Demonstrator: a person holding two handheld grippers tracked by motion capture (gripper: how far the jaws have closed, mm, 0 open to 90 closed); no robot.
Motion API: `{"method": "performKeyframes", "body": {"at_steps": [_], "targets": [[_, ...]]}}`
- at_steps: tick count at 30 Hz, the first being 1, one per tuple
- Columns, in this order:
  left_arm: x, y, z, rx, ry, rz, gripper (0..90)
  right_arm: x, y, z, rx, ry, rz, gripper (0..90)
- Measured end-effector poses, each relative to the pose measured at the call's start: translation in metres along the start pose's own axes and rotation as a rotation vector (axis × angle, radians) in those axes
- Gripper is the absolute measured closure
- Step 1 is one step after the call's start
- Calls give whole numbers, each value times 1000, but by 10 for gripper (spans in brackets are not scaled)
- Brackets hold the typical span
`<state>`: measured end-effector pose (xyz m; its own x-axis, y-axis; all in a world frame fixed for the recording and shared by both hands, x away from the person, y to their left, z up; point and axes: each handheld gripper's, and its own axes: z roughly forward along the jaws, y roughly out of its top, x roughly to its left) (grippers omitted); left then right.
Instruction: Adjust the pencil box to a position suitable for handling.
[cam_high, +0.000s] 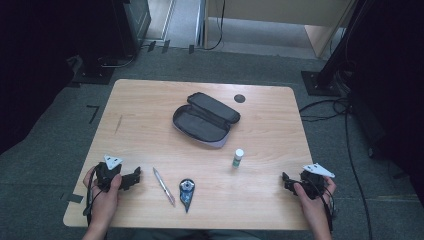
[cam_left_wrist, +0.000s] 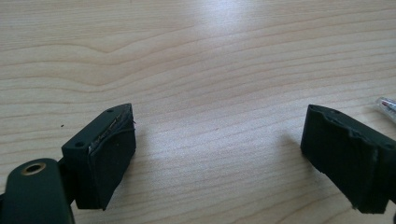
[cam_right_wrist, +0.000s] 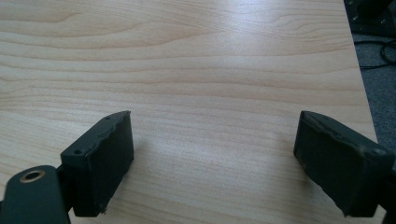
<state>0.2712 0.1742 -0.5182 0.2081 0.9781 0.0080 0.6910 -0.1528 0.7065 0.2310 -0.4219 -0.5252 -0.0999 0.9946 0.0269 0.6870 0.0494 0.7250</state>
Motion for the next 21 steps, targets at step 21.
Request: {"method": "performKeyframes", "body": {"at_steps": [21], "targets": [[-28, 87, 19, -83, -159, -49, 144, 1, -1, -1, -1, 9, -10, 120]]}}
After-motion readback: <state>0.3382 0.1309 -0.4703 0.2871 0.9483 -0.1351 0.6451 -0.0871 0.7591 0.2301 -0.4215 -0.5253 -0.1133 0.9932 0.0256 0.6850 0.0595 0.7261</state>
